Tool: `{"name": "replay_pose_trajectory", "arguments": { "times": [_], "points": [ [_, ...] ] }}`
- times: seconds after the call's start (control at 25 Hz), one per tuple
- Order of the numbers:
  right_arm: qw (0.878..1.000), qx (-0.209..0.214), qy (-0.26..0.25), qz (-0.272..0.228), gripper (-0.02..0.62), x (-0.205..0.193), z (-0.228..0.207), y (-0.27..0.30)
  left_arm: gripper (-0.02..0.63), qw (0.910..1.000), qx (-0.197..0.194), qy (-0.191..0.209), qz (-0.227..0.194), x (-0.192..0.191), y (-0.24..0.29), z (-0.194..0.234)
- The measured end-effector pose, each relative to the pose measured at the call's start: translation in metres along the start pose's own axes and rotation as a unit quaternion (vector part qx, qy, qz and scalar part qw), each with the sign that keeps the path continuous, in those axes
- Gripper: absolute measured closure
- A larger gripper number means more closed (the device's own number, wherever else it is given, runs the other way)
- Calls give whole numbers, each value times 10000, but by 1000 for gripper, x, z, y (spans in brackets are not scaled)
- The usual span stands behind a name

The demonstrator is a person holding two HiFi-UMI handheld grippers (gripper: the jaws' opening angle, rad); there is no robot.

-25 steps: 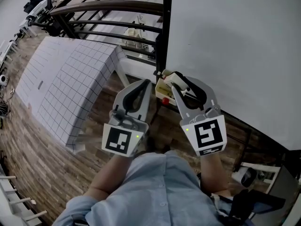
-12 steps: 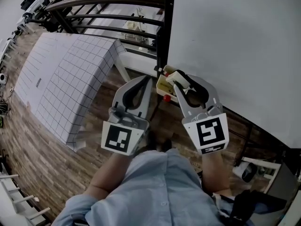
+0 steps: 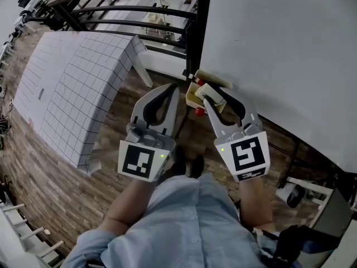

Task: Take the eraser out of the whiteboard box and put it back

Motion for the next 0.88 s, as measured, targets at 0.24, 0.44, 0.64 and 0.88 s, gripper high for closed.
{"name": "replay_pose_trajectory", "arguments": {
  "times": [0.24,0.44,0.64,0.88],
  "points": [
    [9995,118,38,281,474,-14,6,17,607,9998,7,-93,164,-14,3,9],
    [9986,155,97,490,474,-29,8,27,607,9995,21,-193,261,-26,5,13],
    [9969,171,154,748,472,-41,14,42,607,9989,-33,-296,361,-38,5,22],
    [9949,212,202,962,471,-54,15,54,607,9985,-55,-344,414,-46,11,29]
  ]
}}
Point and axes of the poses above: the fingertips, and each gripper's own axes: y forward along the fingers, z to its left, x out of its top, the point moved 7 cm from there along -y, backward along the fingers, and after that the axes turned 4 degrees about y, right-handed, at the moved point
